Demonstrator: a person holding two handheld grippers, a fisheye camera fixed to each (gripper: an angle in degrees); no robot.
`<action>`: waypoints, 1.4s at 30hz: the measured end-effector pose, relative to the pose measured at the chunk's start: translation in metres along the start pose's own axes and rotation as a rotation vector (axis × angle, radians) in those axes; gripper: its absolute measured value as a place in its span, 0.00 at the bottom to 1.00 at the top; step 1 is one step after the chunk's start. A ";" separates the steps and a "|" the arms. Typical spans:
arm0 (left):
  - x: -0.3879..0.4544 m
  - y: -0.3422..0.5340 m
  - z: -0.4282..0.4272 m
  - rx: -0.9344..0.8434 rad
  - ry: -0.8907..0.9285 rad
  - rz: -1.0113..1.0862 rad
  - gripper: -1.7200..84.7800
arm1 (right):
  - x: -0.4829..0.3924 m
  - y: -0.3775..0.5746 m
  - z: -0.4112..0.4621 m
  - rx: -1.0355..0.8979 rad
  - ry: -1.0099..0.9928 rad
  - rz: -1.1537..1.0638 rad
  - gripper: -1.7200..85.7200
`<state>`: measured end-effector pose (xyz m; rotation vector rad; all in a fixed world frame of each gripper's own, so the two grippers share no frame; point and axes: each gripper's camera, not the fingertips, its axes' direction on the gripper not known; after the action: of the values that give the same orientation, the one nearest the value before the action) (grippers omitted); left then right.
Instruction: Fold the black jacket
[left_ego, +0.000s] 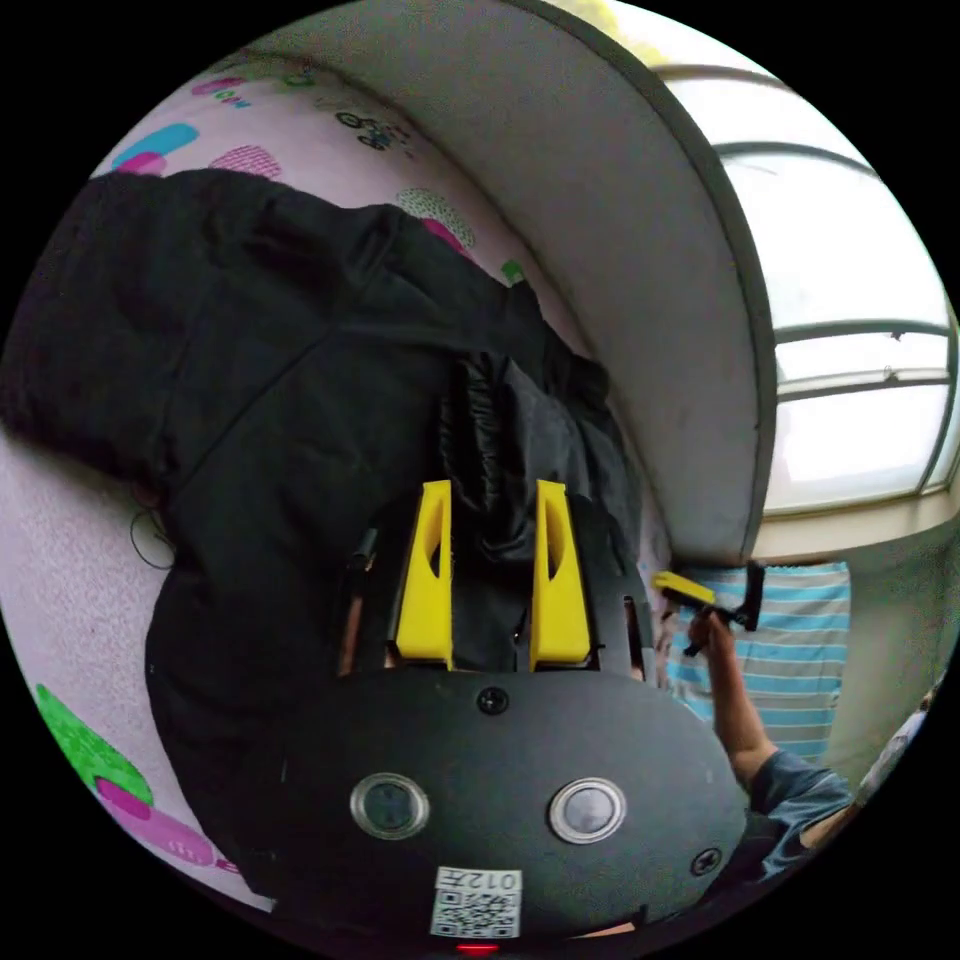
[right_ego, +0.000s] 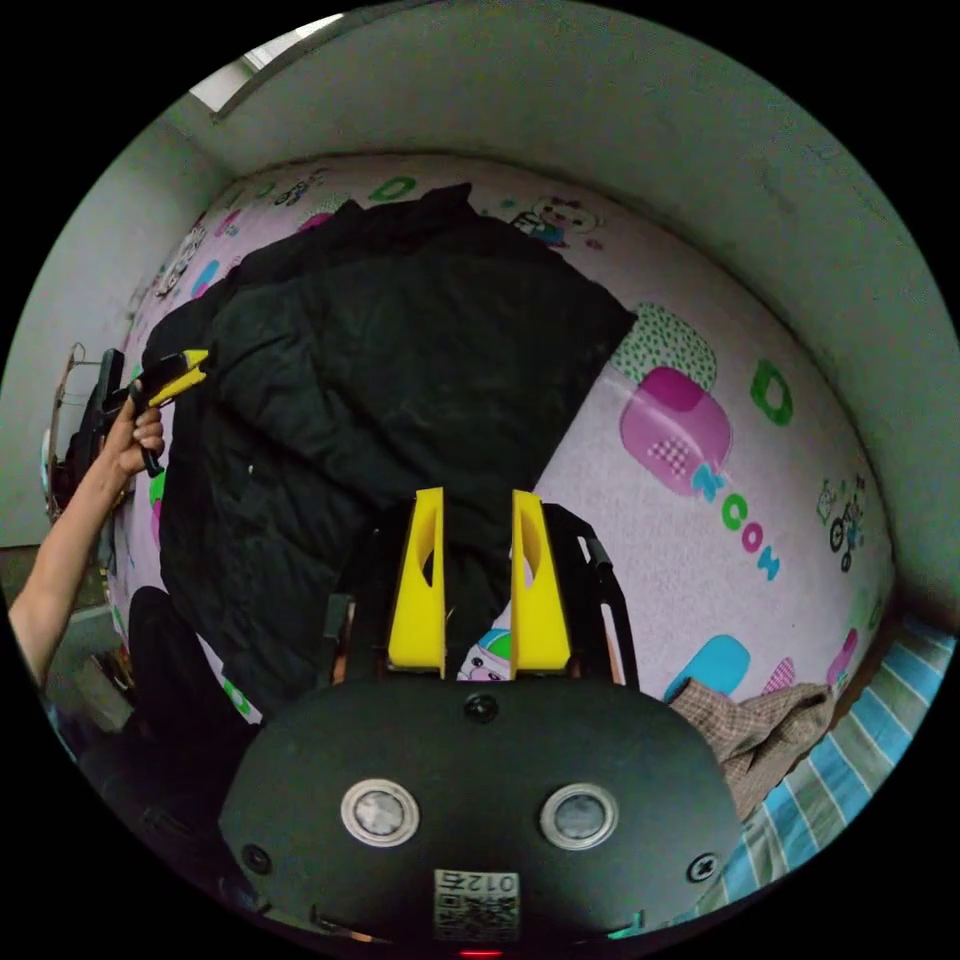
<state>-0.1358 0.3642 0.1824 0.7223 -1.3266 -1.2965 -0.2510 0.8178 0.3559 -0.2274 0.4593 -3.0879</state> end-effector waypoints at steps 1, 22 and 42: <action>0.008 -0.002 0.004 -0.017 -0.057 0.022 0.12 | -0.004 -0.019 -0.001 -0.003 0.003 -0.004 0.13; 0.054 0.026 0.014 -0.014 -0.321 0.228 0.04 | -0.053 -0.204 0.046 -0.339 0.077 0.020 0.12; 0.224 -0.027 0.121 -0.219 -0.760 0.578 0.02 | -0.137 -0.128 0.063 -0.166 0.050 -0.016 0.01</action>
<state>-0.3067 0.1828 0.2421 -0.3520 -1.7696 -1.2336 -0.1050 0.9266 0.4336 -0.1559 0.7198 -3.0781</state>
